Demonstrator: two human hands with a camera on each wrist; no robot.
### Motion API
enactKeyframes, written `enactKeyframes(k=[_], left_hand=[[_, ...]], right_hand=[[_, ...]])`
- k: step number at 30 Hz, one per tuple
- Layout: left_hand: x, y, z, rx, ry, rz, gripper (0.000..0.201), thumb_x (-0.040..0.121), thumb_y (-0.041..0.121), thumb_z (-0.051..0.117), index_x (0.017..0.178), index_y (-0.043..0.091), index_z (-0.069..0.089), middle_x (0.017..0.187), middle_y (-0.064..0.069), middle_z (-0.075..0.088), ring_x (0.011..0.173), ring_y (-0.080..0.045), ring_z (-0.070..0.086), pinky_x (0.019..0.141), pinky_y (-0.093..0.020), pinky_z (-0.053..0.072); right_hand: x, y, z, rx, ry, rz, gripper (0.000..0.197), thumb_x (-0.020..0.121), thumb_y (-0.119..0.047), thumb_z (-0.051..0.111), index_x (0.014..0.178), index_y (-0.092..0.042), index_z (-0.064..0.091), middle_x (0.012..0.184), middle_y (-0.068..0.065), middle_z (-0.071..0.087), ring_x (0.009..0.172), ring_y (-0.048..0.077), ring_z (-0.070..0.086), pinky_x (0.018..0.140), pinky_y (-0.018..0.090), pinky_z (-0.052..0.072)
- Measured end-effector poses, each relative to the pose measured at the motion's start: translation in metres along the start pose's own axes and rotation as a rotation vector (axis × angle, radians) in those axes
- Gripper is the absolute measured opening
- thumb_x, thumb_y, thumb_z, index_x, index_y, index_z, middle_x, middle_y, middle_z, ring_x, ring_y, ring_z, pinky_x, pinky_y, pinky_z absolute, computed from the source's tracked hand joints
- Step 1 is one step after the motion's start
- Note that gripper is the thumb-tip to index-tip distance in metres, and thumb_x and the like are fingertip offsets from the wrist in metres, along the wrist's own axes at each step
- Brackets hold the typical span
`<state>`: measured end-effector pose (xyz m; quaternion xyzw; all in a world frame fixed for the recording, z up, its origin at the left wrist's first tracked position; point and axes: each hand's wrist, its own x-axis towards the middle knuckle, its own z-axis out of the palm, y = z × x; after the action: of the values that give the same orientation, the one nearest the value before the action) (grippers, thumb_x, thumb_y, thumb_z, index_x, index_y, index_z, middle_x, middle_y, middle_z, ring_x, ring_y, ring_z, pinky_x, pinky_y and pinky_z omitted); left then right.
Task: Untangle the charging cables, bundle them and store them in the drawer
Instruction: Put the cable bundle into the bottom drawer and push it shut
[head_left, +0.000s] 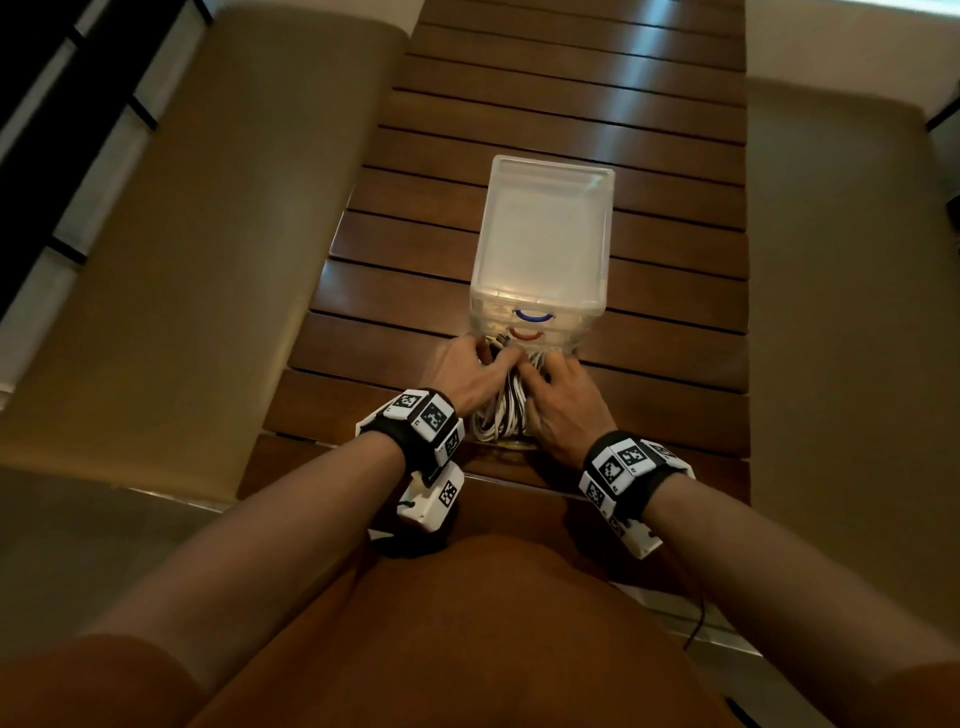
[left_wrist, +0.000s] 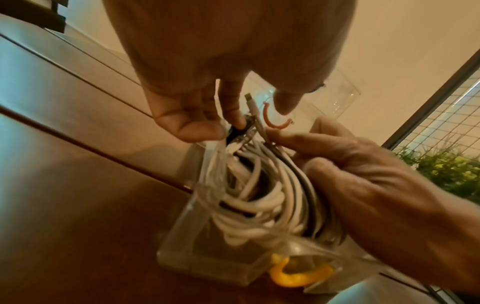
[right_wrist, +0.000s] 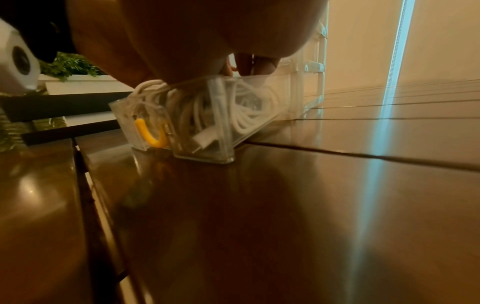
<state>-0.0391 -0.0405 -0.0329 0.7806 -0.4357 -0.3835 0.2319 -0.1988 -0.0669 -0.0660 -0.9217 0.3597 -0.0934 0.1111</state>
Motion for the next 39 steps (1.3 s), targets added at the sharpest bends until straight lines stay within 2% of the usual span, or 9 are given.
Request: enactKeyframes(k=[7, 11, 14, 17, 22, 26, 30, 36, 39], left_hand=[[0.004, -0.007, 0.009, -0.13, 0.214, -0.14, 0.03, 0.073, 0.049, 0.076, 0.076, 0.02, 0.067, 0.073, 0.006, 0.068, 0.067, -0.008, 0.063, 0.059, -0.023, 0.05], [0.008, -0.009, 0.007, -0.294, 0.16, -0.21, 0.027, 0.07, 0.044, 0.08, 0.079, 0.02, 0.071, 0.076, 0.006, 0.072, 0.072, -0.008, 0.067, 0.063, -0.021, 0.051], [0.011, -0.012, 0.002, -0.253, 0.099, -0.158, 0.027, 0.078, 0.047, 0.073, 0.075, 0.021, 0.067, 0.075, 0.006, 0.07, 0.073, -0.01, 0.067, 0.066, -0.024, 0.052], [0.014, -0.016, 0.0, -0.248, 0.155, -0.167, 0.027, 0.078, 0.04, 0.075, 0.068, 0.019, 0.063, 0.071, 0.002, 0.069, 0.071, -0.017, 0.068, 0.066, -0.031, 0.057], [0.021, -0.011, 0.002, -0.246, 0.12, -0.192, 0.016, 0.079, 0.034, 0.075, 0.076, 0.021, 0.067, 0.078, 0.004, 0.07, 0.077, -0.013, 0.067, 0.067, -0.025, 0.053], [0.027, -0.005, -0.004, -0.187, 0.081, -0.189, 0.022, 0.079, 0.034, 0.075, 0.069, 0.021, 0.062, 0.072, 0.004, 0.066, 0.067, -0.01, 0.062, 0.053, -0.019, 0.042], [0.026, -0.008, -0.002, -0.101, 0.099, -0.163, 0.024, 0.08, 0.039, 0.073, 0.072, 0.02, 0.061, 0.076, 0.002, 0.067, 0.074, -0.015, 0.063, 0.062, -0.023, 0.044], [0.022, -0.008, 0.003, -0.137, 0.055, -0.182, 0.033, 0.075, 0.046, 0.075, 0.091, 0.019, 0.068, 0.082, 0.003, 0.068, 0.073, -0.01, 0.062, 0.057, -0.019, 0.043], [0.027, -0.005, 0.006, -0.299, 0.052, -0.317, 0.034, 0.069, 0.042, 0.081, 0.09, 0.017, 0.072, 0.085, -0.001, 0.073, 0.077, -0.016, 0.068, 0.076, -0.029, 0.055]], right_hand=[[0.001, -0.001, -0.008, -0.023, -0.105, 0.026, 0.059, 0.086, -0.03, 0.032, 0.14, -0.008, 0.046, 0.103, 0.014, 0.053, 0.091, 0.032, 0.054, 0.08, 0.041, 0.051], [0.001, -0.002, -0.009, -0.046, -0.114, 0.029, 0.061, 0.086, -0.032, 0.032, 0.141, -0.01, 0.045, 0.102, 0.012, 0.053, 0.089, 0.03, 0.053, 0.079, 0.04, 0.051], [0.001, -0.002, -0.007, -0.065, -0.096, 0.029, 0.062, 0.086, -0.03, 0.033, 0.144, -0.011, 0.041, 0.099, 0.01, 0.051, 0.086, 0.028, 0.051, 0.078, 0.038, 0.05], [0.001, 0.0, -0.004, -0.057, -0.121, 0.011, 0.064, 0.086, -0.029, 0.031, 0.148, -0.014, 0.035, 0.105, 0.011, 0.048, 0.093, 0.029, 0.047, 0.086, 0.041, 0.048], [0.003, -0.002, -0.006, -0.054, -0.155, 0.013, 0.062, 0.089, -0.031, 0.03, 0.147, -0.01, 0.036, 0.104, 0.014, 0.052, 0.096, 0.032, 0.051, 0.09, 0.044, 0.048], [0.003, -0.004, -0.006, -0.044, -0.16, 0.018, 0.059, 0.088, -0.033, 0.036, 0.14, -0.005, 0.046, 0.103, 0.015, 0.055, 0.091, 0.034, 0.056, 0.081, 0.044, 0.053], [0.005, -0.002, -0.004, -0.038, -0.183, 0.017, 0.059, 0.088, -0.031, 0.045, 0.141, -0.004, 0.044, 0.105, 0.016, 0.053, 0.091, 0.034, 0.055, 0.079, 0.043, 0.052], [0.006, -0.005, -0.012, -0.029, -0.259, 0.039, 0.057, 0.094, -0.026, 0.043, 0.147, -0.006, 0.034, 0.12, 0.018, 0.049, 0.106, 0.036, 0.049, 0.092, 0.043, 0.042], [0.007, -0.006, -0.01, -0.053, -0.272, 0.067, 0.057, 0.093, -0.027, 0.039, 0.145, -0.004, 0.034, 0.119, 0.019, 0.051, 0.106, 0.037, 0.05, 0.092, 0.044, 0.042]])
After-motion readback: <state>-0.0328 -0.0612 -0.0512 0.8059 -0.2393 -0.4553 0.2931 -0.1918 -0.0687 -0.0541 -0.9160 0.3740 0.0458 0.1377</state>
